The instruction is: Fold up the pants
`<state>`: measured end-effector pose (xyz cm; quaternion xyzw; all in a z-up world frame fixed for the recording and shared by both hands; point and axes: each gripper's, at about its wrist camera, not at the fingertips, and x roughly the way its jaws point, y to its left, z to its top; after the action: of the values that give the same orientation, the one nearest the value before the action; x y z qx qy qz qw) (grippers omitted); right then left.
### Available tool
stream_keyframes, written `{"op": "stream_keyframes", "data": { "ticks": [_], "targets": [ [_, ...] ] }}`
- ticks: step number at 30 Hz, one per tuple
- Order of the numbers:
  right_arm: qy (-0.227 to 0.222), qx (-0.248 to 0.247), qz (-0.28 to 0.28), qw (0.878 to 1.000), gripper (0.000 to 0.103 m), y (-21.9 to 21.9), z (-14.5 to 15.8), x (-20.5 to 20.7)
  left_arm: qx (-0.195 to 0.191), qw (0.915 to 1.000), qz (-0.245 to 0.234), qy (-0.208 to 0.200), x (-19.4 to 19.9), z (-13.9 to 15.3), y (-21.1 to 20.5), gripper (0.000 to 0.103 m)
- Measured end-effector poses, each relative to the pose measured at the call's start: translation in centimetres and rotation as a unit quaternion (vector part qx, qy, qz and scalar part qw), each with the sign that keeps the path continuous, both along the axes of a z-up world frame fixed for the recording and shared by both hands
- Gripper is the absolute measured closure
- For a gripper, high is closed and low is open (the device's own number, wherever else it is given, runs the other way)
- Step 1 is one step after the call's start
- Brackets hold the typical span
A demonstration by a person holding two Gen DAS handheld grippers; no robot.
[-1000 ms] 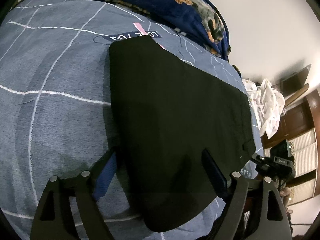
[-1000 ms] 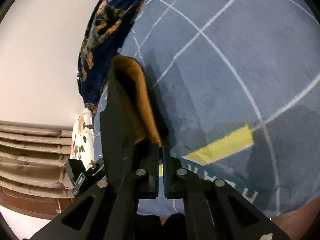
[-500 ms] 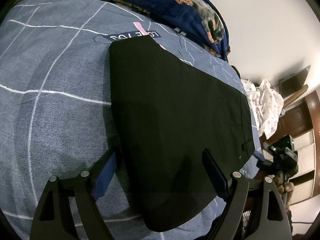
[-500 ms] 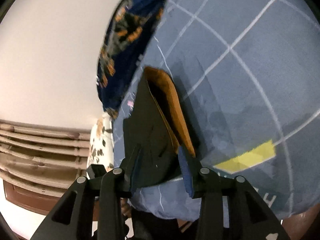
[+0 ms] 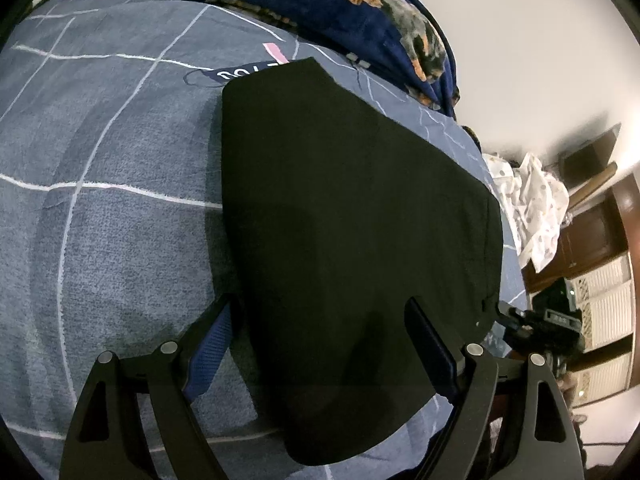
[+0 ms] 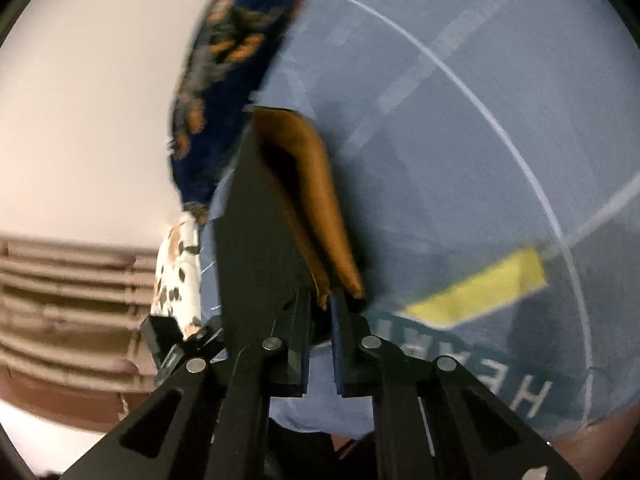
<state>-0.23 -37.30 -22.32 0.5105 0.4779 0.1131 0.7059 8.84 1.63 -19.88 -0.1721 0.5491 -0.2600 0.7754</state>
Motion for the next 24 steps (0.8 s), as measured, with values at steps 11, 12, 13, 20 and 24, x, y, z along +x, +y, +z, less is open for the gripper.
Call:
{"op": "stream_keyframes", "data": {
  "ticks": [11,12,13,20,24],
  "targets": [
    [0.016,-0.099,0.017,0.995,0.091,1.6,2.0,1.3,0.018,0.9996,-0.010,-0.020,-0.7,0.0,-0.7,0.015],
    [0.019,-0.111,0.019,0.993,0.090,1.8,2.2,1.4,0.018,0.9996,-0.011,-0.019,-0.6,0.0,-0.7,0.015],
    [0.023,-0.129,0.020,0.991,0.088,2.1,2.5,1.6,0.017,0.9996,-0.011,-0.019,-0.6,0.0,-0.7,0.015],
    [0.030,-0.174,0.013,0.984,0.045,1.8,2.8,1.9,0.006,0.9998,-0.007,-0.017,-0.7,0.0,-0.3,0.015],
    [0.017,-0.127,0.025,0.992,0.064,1.5,2.2,2.3,0.009,0.9997,-0.012,-0.018,-0.8,0.0,-0.2,0.015]
  ]
}}
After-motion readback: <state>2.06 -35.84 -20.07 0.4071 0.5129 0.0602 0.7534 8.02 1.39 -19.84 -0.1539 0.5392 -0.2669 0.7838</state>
